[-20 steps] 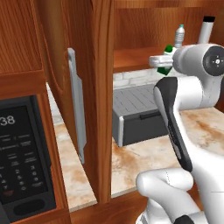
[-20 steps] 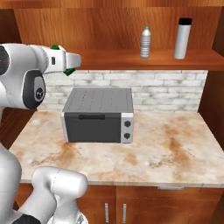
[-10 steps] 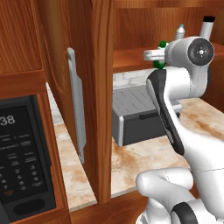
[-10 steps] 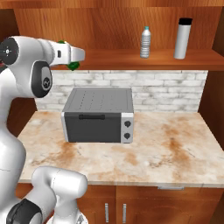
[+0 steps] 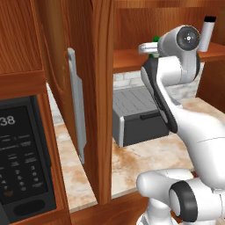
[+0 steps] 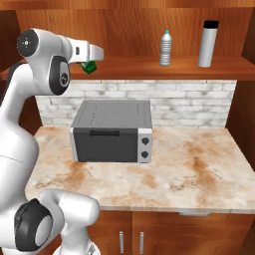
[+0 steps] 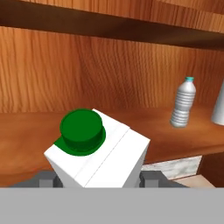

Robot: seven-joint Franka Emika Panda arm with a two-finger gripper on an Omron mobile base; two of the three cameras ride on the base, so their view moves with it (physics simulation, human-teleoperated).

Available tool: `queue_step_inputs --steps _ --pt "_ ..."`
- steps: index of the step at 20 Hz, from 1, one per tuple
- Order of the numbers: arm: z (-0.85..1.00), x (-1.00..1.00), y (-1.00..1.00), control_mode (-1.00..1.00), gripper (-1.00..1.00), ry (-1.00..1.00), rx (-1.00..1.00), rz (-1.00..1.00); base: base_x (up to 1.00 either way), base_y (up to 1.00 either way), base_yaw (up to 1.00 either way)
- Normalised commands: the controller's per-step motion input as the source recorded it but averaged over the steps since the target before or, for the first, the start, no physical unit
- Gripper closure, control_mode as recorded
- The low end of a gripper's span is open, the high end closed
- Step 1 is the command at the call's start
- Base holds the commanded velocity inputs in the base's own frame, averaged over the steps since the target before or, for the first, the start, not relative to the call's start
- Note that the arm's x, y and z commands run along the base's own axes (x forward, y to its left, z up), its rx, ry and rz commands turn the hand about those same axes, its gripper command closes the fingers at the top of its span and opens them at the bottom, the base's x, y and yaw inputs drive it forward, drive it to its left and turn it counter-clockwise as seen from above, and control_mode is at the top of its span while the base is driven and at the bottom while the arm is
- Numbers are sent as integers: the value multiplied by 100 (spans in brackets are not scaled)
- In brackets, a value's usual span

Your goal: Pick the milk, bottled water, water bottle from the counter and place them in the open cabinet.

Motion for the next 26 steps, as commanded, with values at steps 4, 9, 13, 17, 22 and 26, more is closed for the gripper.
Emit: queue_step_inputs --steps 4,9,13,17,22,26 --pt "0 45 0 -100 100 0 0 0 0 0 0" --pt "0 39 0 -100 100 0 0 0 0 0 0" --pt "0 34 -2 -100 100 0 0 0 0 0 0" --pt "-4 29 -7 -100 100 0 0 0 0 0 0" --pt "-10 8 -16 -100 100 0 0 0 0 0 0" --pt "-22 0 -18 -100 100 0 0 0 0 0 0"
